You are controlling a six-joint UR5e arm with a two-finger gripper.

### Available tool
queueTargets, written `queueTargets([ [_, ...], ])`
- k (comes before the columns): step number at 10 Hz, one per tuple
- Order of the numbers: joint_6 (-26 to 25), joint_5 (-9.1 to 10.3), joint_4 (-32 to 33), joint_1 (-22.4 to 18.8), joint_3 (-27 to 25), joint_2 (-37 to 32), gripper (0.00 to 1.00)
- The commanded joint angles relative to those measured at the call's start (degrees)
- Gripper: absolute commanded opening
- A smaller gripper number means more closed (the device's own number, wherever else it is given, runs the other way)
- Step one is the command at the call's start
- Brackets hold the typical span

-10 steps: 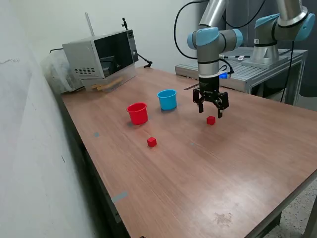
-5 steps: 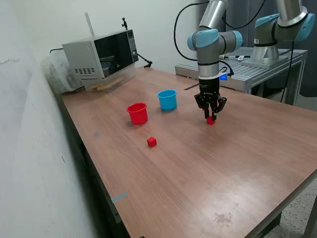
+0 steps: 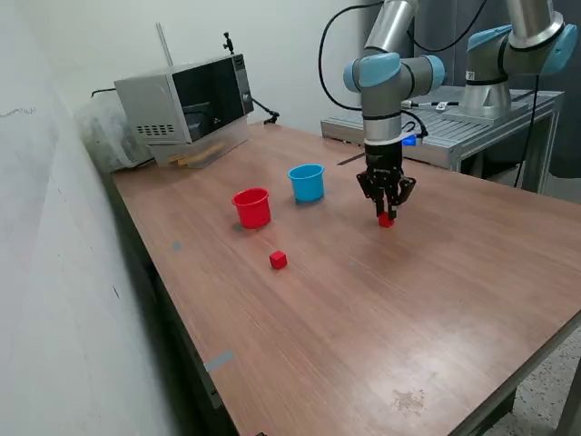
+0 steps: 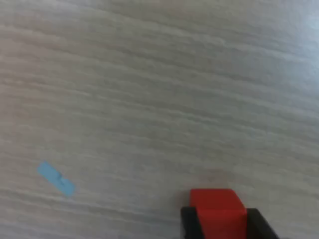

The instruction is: Place red objects in the red bin, and blue objects in the blue bin.

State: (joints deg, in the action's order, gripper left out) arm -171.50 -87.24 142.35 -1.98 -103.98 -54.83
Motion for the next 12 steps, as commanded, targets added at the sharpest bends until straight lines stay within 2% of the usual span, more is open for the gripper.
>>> queueTargets([
  [1,1.0,-0.21,-1.6,1.4,0.2,-5.8,0.00],
  [3,2.0,-0.21,-3.7,1.5,0.8,-10.3,0.00],
  [5,2.7,-0.21,-6.4,4.9,5.3,-11.1,0.00],
  [8,2.6,-0.21,-6.6,10.1,12.8,-8.6,0.00],
  [12,2.6,-0.21,-6.3,13.3,20.0,-2.0,0.00],
])
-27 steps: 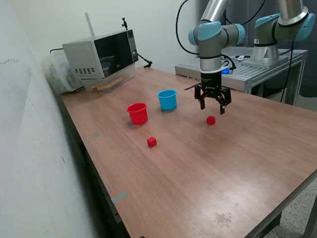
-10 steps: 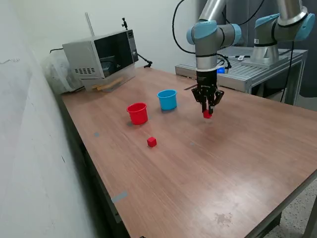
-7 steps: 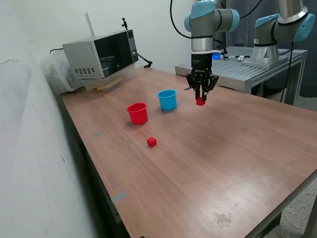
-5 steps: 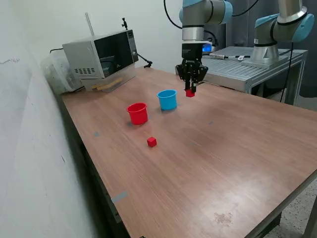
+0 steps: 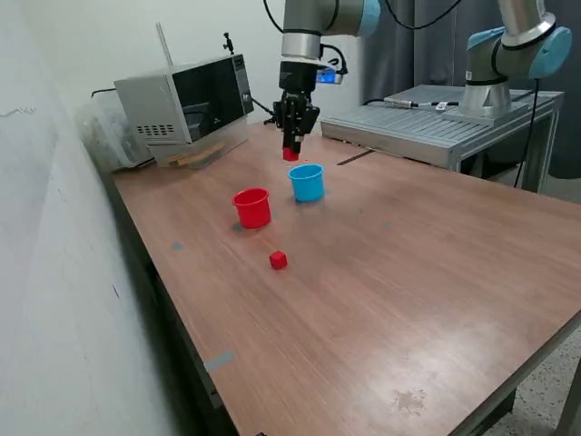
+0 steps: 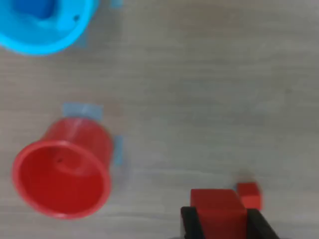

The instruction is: Place red objects in the red bin, and blue objects in the blue bin.

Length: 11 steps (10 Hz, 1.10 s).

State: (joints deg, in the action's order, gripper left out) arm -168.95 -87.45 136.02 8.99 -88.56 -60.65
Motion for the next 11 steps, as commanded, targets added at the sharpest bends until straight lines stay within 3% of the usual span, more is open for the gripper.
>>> queueTargets([
  [1,0.0,0.00,0.6,2.4,5.5,4.9,0.00],
  [6,-0.1,-1.40,2.5,3.7,8.5,9.0,0.00],
  [8,-0.2,-2.89,3.5,4.5,8.6,10.3,0.00],
  [11,-0.3,-2.90,4.1,5.3,8.7,11.5,0.00],
])
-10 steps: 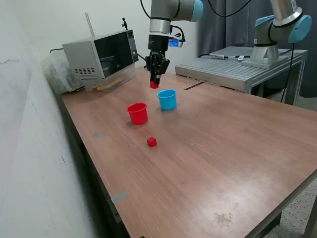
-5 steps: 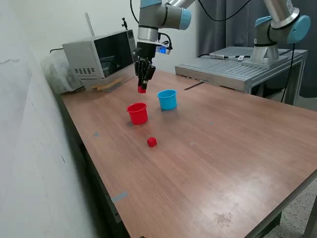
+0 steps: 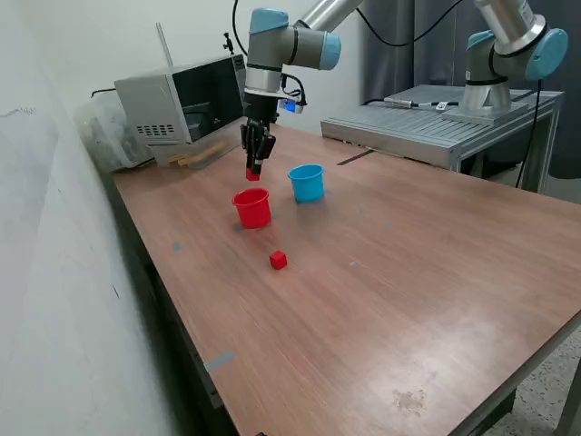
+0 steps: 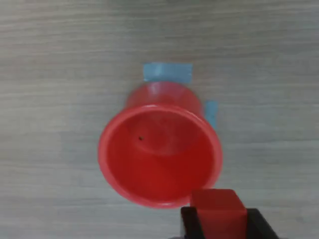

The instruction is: Place red objects in the red bin, and blue objects in the blue bin.

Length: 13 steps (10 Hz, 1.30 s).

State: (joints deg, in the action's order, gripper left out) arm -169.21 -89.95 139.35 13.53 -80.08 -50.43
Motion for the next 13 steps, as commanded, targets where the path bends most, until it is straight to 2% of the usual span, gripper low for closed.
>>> queueTargets([
  [1,-0.1,-0.40,0.8,0.9,0.1,1.4,0.00],
  [4,-0.1,-0.40,1.5,1.0,-0.3,1.4,0.00],
  [5,-0.3,-0.58,1.5,1.0,-0.4,1.4,1.00],
  [8,-0.3,-0.58,1.5,1.7,-0.6,1.3,1.00],
  [11,-0.3,-1.81,0.9,1.6,-0.8,-0.5,1.00],
  [13,-0.3,-1.55,0.8,-1.0,-2.6,-4.7,1.00],
])
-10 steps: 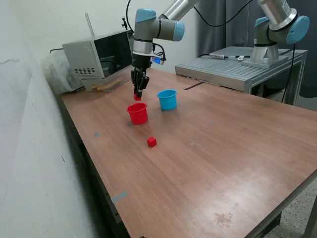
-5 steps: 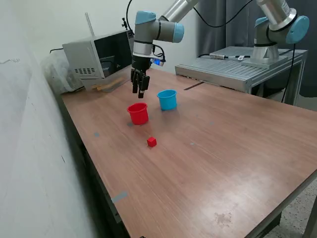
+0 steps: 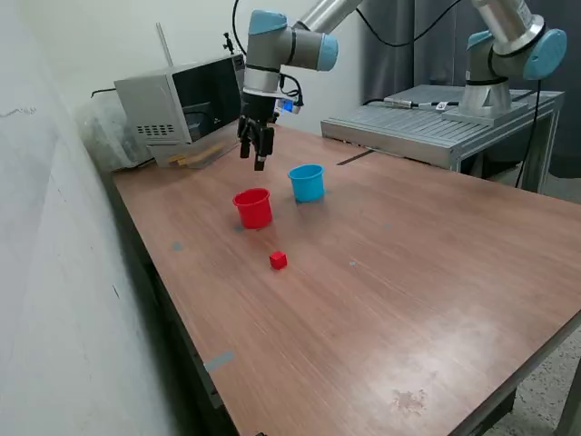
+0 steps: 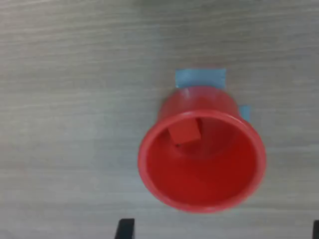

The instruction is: Place red objects in the red bin, and blue objects in the blue bin.

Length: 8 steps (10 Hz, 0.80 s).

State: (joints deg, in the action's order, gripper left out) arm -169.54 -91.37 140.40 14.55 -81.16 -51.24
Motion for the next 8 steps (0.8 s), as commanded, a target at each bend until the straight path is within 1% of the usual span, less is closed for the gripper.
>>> queueTargets([
  [1,-0.1,-0.04,-0.3,-4.1,-2.5,-6.1,1.00],
  [2,0.0,0.05,-0.4,-6.1,-3.4,-7.8,1.00],
  [3,0.5,0.14,-2.0,-8.9,-4.8,-9.7,1.00],
  [4,0.9,0.23,-3.5,-10.7,-5.4,-10.6,1.00],
  [6,2.7,0.23,-5.7,-15.5,-5.8,-11.4,1.00],
  [8,2.3,0.58,-5.9,-20.1,-5.8,-11.4,1.00],
])
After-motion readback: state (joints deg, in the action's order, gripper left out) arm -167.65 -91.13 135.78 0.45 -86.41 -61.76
